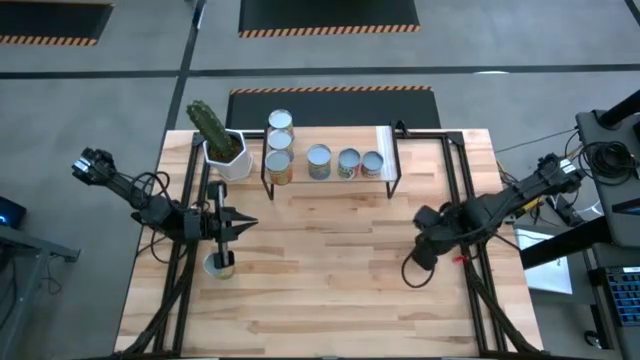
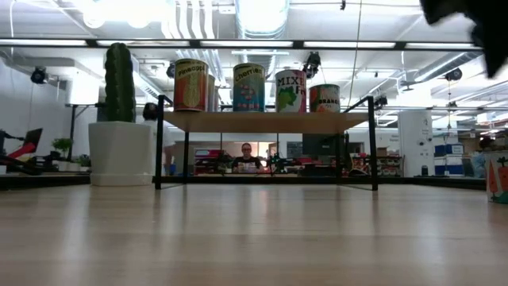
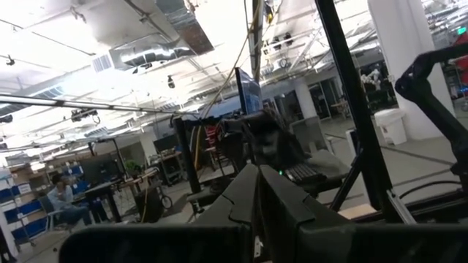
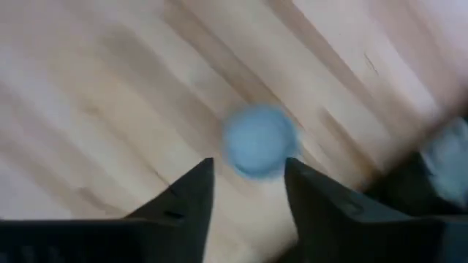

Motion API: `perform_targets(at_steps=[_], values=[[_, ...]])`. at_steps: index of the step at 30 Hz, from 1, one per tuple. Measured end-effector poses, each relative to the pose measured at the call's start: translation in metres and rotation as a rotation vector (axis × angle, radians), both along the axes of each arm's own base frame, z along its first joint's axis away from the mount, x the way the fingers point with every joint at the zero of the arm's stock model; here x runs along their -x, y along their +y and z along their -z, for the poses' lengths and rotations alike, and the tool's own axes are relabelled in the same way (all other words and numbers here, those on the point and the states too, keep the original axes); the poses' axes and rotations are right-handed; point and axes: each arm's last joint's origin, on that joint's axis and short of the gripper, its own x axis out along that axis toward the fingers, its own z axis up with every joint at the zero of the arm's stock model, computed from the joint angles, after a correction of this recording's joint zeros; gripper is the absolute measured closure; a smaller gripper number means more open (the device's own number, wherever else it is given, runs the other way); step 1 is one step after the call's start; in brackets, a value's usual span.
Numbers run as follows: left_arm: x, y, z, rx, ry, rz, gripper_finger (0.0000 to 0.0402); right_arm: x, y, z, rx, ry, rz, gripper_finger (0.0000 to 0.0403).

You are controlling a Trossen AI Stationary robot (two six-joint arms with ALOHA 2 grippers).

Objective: Pick and place cans onto a shelf
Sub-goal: Put the canned carrots can on the shelf

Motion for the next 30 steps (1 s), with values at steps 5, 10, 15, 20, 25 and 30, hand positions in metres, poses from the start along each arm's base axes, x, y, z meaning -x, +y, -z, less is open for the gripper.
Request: perform_targets(at_steps=[5,10,15,20,25,30], values=[[0.000,0.000,-0.002,0.019,-0.005,0.006,0.0402,0.009,-0.002,0.020,-0.007,0.130,0.119,0.0168],[0.000,0.000,-0.001,0.015,-0.003,0.005,0.0402,0.008,-0.001,0.032,-0.021,0.133,0.116,0.0089],[0.000,0.000,0.000,-0.009,0.006,-0.002,0.0402,0.004,0.001,0.043,-0.051,0.095,0.107,0.0045],[0.000,0.000,0.000,-0.025,0.007,-0.007,0.0402,0.003,0.001,0.058,-0.035,0.069,0.111,0.0039],[0.000,0.000,0.000,-0.037,0.007,-0.011,0.0402,0.008,-0.002,0.077,-0.024,0.092,0.138,0.0039],[0.000,0.000,0.000,-0.037,0.007,-0.011,0.0402,0.010,-0.003,0.091,-0.034,0.083,0.146,0.0039]])
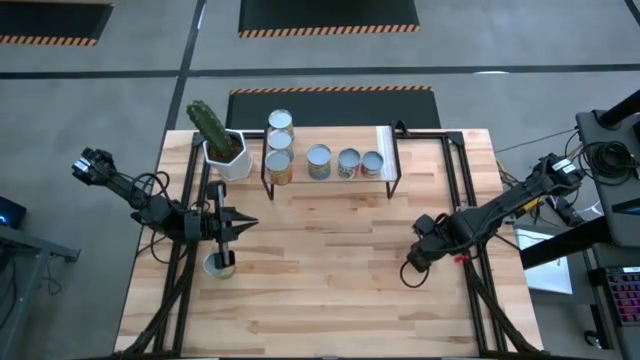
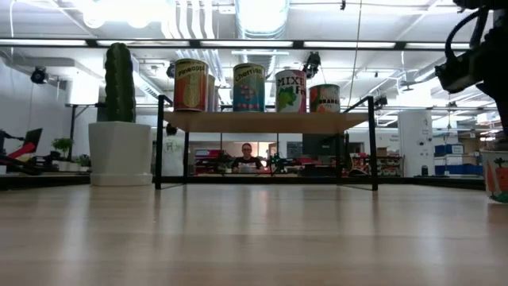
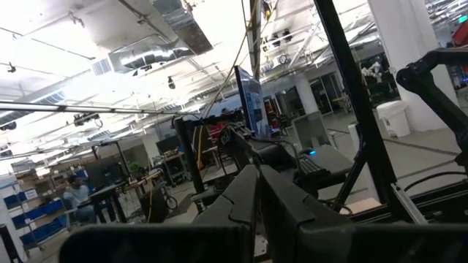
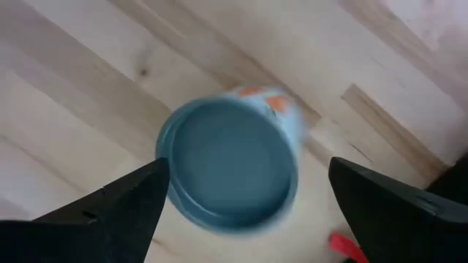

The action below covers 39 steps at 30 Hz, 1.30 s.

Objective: Pick and place cans onto a shelf
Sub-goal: Put the canned carrots can on the shelf

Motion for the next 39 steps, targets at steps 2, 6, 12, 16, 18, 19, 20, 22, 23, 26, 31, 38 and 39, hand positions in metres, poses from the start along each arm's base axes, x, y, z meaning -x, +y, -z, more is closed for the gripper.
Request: perform_targets(at_steps=[2,6,12,16,18,19,20,22,23,26,31,38,39], values=[[0.000,0.000,0.000,0.000,0.000,0.000,0.0402,0.000,0.000,0.005,-0.005,-0.013,-0.015,0.0039],[0.000,0.000,0.000,0.000,0.000,0.000,0.0402,-0.003,0.001,0.006,-0.018,-0.042,-0.018,0.0039],[0.000,0.000,0.000,0.000,0.000,0.000,0.0402,-0.002,-0.001,0.006,-0.012,-0.030,-0.013,0.0039],[0.000,0.000,0.000,0.000,0.000,0.000,0.0402,-0.003,-0.004,0.006,-0.011,-0.023,-0.011,0.0039],[0.000,0.000,0.000,0.000,0.000,0.000,0.0402,-0.003,-0.005,0.006,-0.019,-0.020,-0.011,0.0039],[0.000,0.000,0.000,0.000,0.000,0.000,0.0402,-0.004,-0.005,0.005,-0.023,-0.015,-0.009,0.0039],[0.000,0.000,0.000,0.000,0.000,0.000,0.0402,-0.004,-0.005,0.002,-0.025,-0.013,-0.013,0.0039],[0.000,0.000,0.000,0.000,-0.001,0.000,0.0402,-0.007,-0.005,-0.004,-0.033,-0.025,-0.019,0.0039],[0.000,0.000,0.000,0.000,-0.001,0.000,0.0402,-0.009,-0.005,-0.008,-0.035,-0.032,-0.020,0.0039],[0.000,0.000,0.000,0.000,-0.001,0.000,0.0402,-0.013,-0.003,-0.017,-0.048,-0.065,-0.025,0.0039],[0.000,0.000,0.000,0.000,0.000,0.000,0.0402,-0.015,-0.002,-0.017,-0.052,-0.060,-0.012,0.0039],[0.000,0.000,0.000,-0.002,0.004,0.000,0.0402,-0.024,0.003,-0.002,-0.068,0.025,-0.032,0.0039],[0.000,0.000,0.000,-0.002,0.003,0.000,0.0402,-0.025,0.004,0.001,-0.068,0.044,-0.040,0.0039]])
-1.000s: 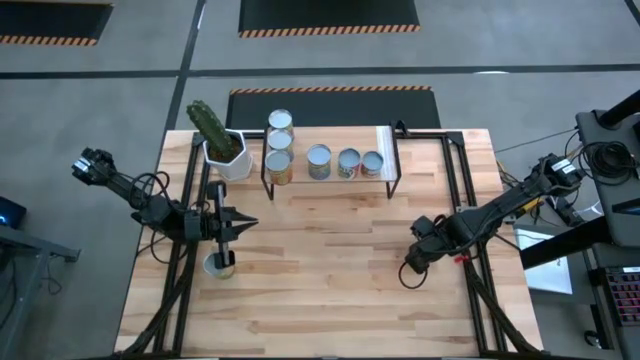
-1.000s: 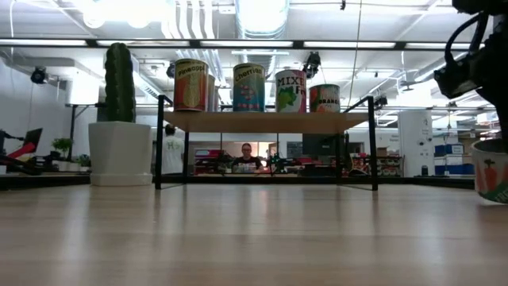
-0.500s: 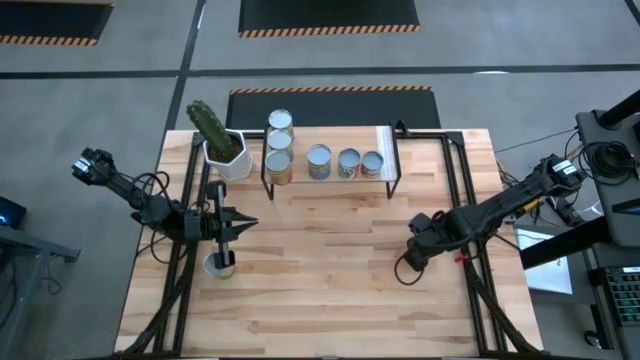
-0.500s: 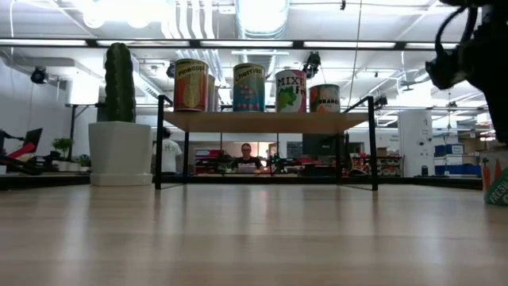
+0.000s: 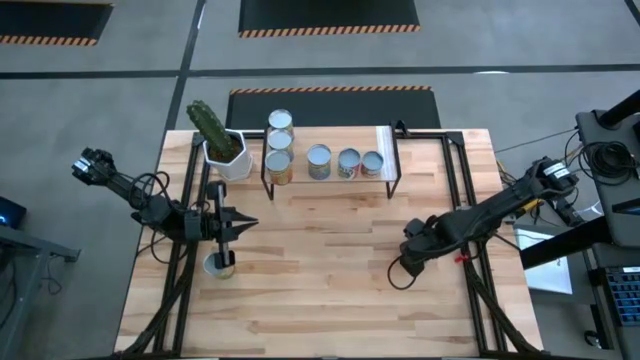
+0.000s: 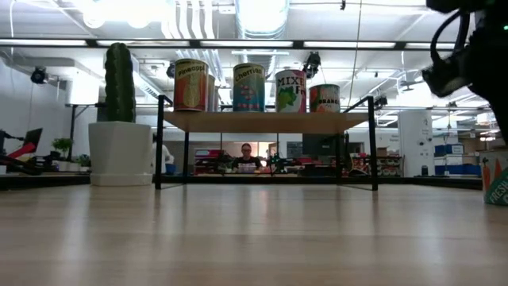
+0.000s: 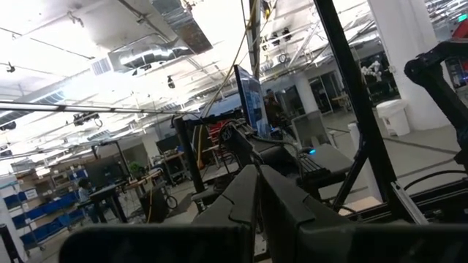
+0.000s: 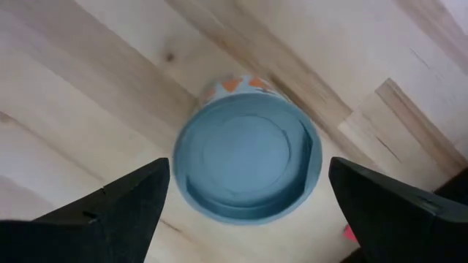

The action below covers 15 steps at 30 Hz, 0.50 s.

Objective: Pick and place cans onto a shelf
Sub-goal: Put the canned carrots can on the shelf

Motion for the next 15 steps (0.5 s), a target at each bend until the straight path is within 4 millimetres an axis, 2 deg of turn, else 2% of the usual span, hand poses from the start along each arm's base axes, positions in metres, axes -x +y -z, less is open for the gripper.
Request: perform_targets(at_steps=[5,12,15], values=[[0.000,0.000,0.000,-0.002,0.003,0.000,0.0402,-0.006,0.003,0.013,0.010,0.068,-0.052,0.0043],[0.000,0.000,0.001,-0.003,0.005,0.000,0.0402,-0.009,0.005,0.020,0.015,0.100,-0.065,0.0125],[-0.001,0.000,0.001,-0.003,0.005,0.000,0.0402,-0.009,0.005,0.020,0.011,0.089,-0.064,0.0137]])
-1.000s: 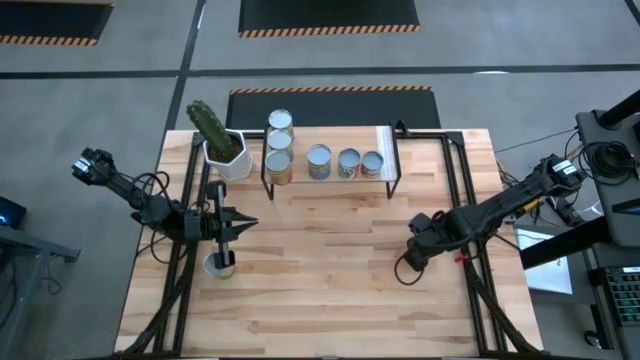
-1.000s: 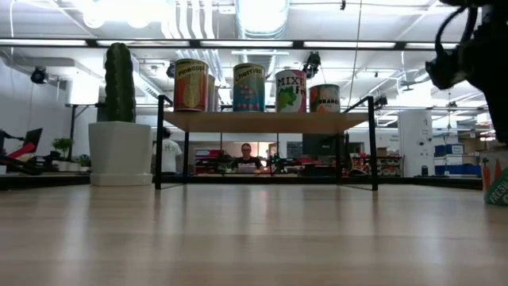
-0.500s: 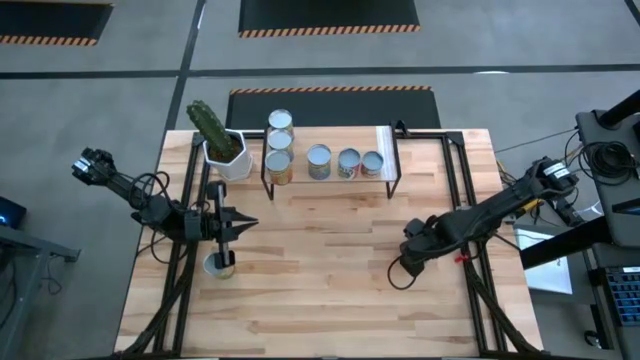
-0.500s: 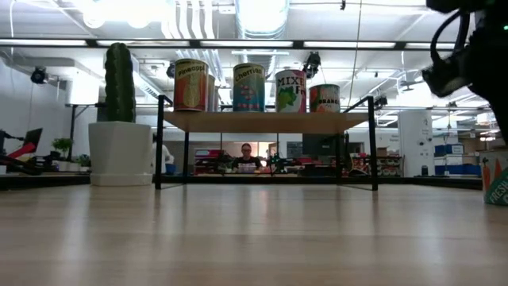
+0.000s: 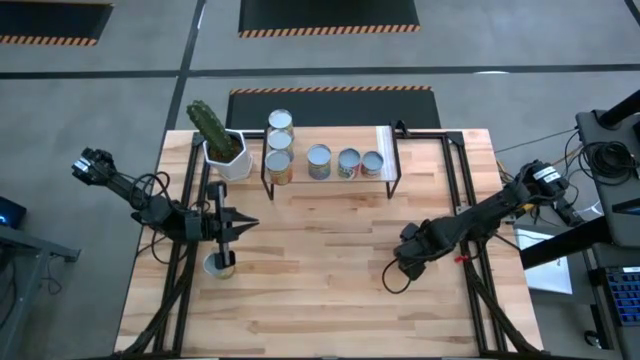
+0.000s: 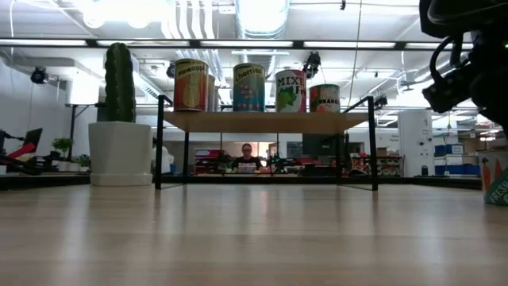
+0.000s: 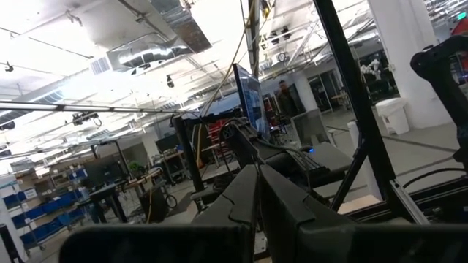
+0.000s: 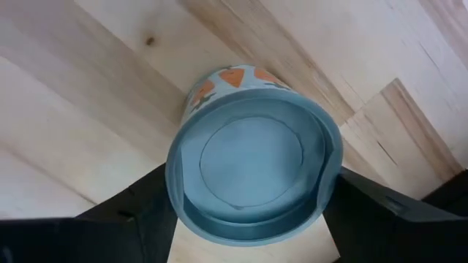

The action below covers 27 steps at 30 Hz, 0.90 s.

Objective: Pick and place cans onto a shelf
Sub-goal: Put the canned carrots can on the shelf

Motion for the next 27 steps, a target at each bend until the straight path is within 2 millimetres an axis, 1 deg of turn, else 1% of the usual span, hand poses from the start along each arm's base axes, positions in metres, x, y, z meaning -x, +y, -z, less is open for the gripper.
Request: perform_targets(at_steps=[3,4,6,9,16,19,21,24,27], values=[[0.000,0.000,0.000,0.000,0.000,0.000,0.0402,-0.002,0.001,-0.006,-0.009,-0.018,-0.001,0.0137],[0.000,0.000,0.000,0.000,0.000,0.000,0.0402,-0.004,0.001,-0.012,-0.018,-0.038,-0.004,0.0137],[0.000,0.000,0.000,0.000,0.000,0.000,0.0402,-0.010,0.002,-0.030,-0.048,-0.089,0.000,0.0137],[0.000,0.000,0.000,0.001,-0.002,0.000,0.0402,-0.019,-0.001,-0.065,-0.041,-0.147,0.013,0.0136],[0.003,0.002,-0.004,0.012,-0.027,-0.002,0.0402,-0.047,-0.017,-0.159,0.148,-0.414,-0.030,0.0134],[0.003,0.002,-0.004,0.006,-0.025,-0.004,0.0402,-0.056,-0.030,-0.190,0.232,-0.464,-0.081,0.0133],[0.003,0.002,-0.004,-0.005,-0.025,-0.007,0.0402,-0.063,-0.042,-0.207,0.280,-0.484,-0.113,0.0133],[0.003,0.002,-0.004,-0.009,-0.025,-0.009,0.0402,-0.073,-0.065,-0.225,0.345,-0.482,-0.173,0.0132],[0.003,0.002,-0.004,-0.016,-0.026,-0.011,0.0402,-0.086,-0.095,-0.240,0.406,-0.492,-0.218,0.0132]])
